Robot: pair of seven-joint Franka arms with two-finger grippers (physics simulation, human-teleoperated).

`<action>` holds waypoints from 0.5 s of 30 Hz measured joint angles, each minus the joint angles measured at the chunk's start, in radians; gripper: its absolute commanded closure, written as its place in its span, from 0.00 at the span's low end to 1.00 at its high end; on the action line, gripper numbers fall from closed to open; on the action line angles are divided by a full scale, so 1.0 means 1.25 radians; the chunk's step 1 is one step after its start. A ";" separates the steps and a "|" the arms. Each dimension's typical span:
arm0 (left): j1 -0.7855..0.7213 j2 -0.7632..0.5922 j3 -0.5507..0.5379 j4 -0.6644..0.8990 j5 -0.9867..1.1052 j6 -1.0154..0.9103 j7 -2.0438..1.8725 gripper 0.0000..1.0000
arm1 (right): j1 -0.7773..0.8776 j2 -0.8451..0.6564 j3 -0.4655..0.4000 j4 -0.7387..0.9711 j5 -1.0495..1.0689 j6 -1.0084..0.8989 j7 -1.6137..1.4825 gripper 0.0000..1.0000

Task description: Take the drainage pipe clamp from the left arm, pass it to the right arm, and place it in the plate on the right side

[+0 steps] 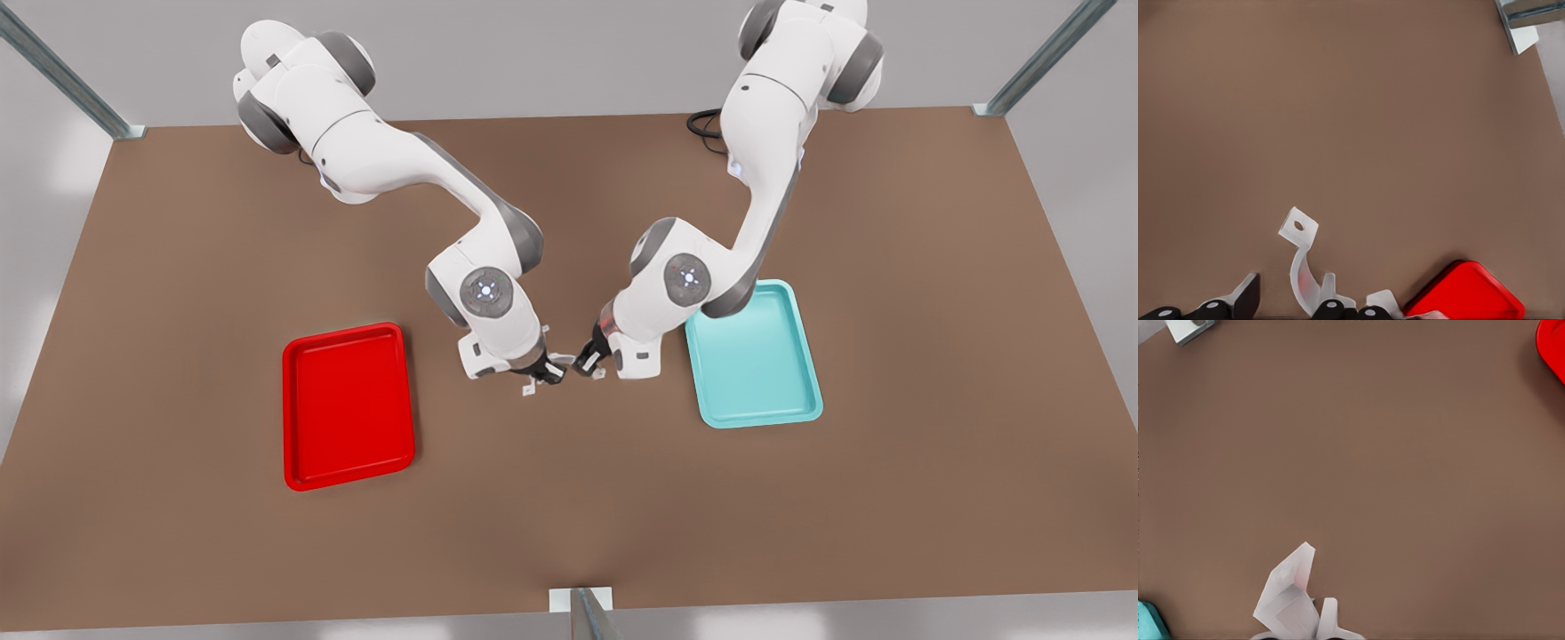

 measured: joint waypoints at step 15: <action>0.359 -0.153 0.020 0.073 0.173 -0.409 0.242 0.00 | -0.571 -0.158 0.185 -0.352 -0.030 -0.047 -0.211 0.79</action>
